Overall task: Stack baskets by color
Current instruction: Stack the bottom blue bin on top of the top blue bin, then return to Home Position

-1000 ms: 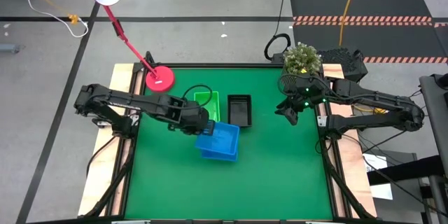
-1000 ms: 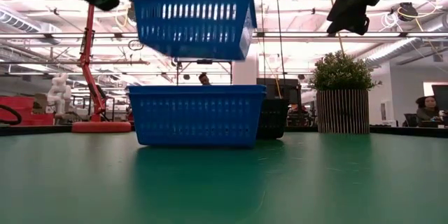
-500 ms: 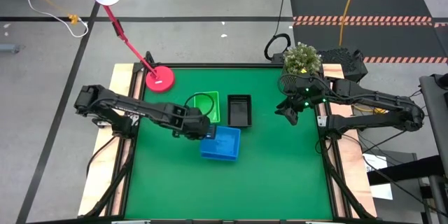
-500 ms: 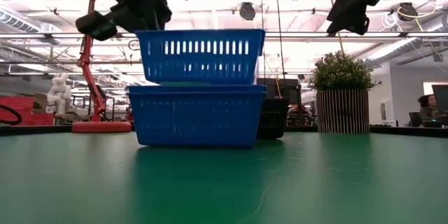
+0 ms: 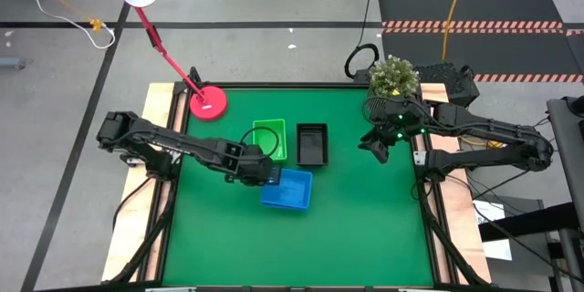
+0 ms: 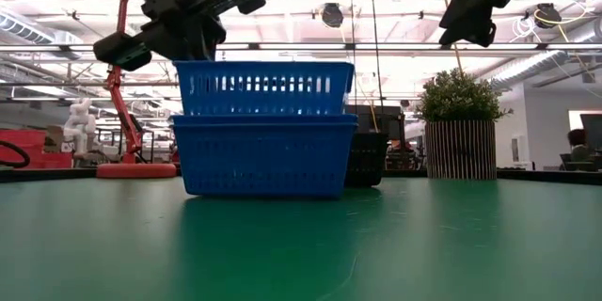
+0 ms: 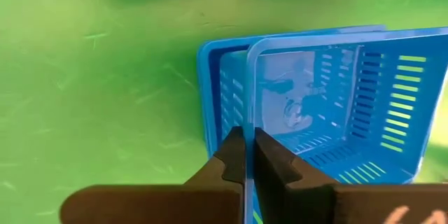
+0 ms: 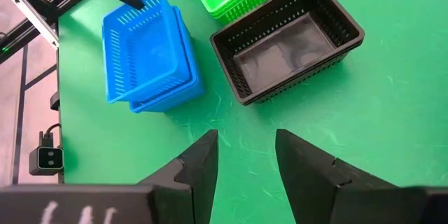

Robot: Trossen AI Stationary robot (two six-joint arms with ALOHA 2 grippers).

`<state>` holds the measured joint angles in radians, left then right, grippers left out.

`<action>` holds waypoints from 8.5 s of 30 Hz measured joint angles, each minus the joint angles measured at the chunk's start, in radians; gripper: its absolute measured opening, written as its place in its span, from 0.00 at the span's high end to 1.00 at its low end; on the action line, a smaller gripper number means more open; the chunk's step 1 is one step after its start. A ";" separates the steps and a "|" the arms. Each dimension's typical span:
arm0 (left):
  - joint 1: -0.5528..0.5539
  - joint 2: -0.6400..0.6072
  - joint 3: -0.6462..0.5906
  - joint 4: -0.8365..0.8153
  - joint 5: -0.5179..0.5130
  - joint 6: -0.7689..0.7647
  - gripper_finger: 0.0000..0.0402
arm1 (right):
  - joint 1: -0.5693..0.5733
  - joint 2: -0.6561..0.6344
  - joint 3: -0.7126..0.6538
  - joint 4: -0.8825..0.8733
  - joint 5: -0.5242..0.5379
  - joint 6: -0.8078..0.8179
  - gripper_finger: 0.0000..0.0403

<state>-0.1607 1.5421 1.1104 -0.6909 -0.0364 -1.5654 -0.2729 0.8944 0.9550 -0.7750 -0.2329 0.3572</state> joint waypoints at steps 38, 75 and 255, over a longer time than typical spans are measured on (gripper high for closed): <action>0.003 0.030 -0.017 0.006 -0.043 -0.044 0.65 | 0.000 0.000 0.000 0.000 -0.006 -0.032 0.66; 0.074 -0.591 0.021 -0.063 -0.117 1.317 0.99 | 0.009 -0.082 0.000 0.462 -0.160 -0.307 1.00; 0.101 -1.535 -1.099 0.710 0.114 1.518 0.96 | 0.314 -0.885 -0.916 0.828 0.284 -0.508 1.00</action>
<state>-0.0597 0.0074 0.0113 0.0192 0.0780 -0.0479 0.0410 0.0097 0.0391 0.0528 0.0509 -0.1505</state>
